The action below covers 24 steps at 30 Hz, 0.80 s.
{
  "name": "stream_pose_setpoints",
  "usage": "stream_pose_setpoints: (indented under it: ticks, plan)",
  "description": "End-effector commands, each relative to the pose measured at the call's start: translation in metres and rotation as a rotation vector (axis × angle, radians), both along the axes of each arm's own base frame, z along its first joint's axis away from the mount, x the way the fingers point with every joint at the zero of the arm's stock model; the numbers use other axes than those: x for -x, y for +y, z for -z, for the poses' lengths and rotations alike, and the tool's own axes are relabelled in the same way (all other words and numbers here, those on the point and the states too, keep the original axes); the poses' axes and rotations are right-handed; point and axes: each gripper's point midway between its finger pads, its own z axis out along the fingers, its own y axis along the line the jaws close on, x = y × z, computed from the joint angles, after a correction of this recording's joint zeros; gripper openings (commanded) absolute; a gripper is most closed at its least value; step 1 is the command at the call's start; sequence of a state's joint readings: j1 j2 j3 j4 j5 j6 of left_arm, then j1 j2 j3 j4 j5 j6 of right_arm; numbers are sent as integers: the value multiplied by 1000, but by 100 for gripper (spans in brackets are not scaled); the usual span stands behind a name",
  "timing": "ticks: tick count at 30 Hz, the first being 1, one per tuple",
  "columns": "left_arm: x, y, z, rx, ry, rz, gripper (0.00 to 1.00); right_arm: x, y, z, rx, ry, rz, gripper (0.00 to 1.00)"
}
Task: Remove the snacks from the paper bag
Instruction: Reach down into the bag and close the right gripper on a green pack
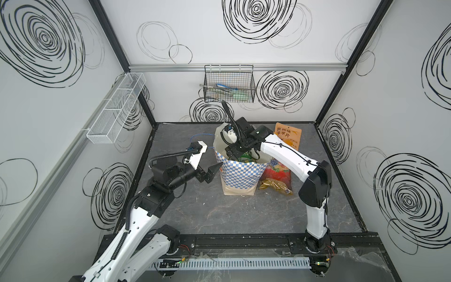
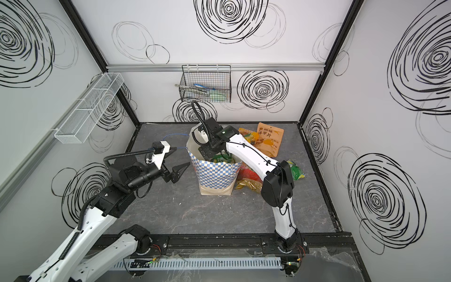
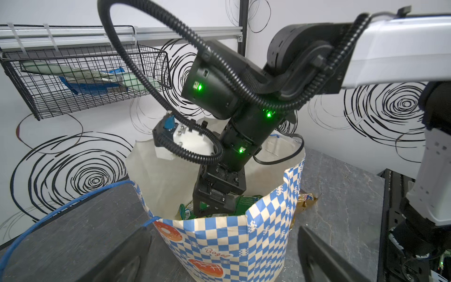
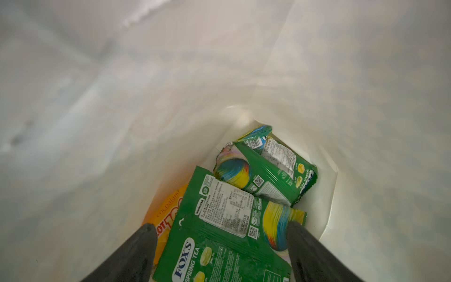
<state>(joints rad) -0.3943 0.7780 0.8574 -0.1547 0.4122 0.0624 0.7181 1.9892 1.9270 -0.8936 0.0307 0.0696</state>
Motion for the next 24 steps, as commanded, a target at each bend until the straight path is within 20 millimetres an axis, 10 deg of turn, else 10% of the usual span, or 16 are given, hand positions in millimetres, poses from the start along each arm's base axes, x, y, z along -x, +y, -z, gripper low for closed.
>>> stream_pose_setpoints:
  ticks: [1, 24]
  plan:
    - [1, -4, -10, 24, -41, 26, 96, 10, -22, 32, 121, 42, 3, 88]
    - [0, -3, -9, 25, -39, 15, 96, 30, -28, 176, 154, 224, 47, 92]
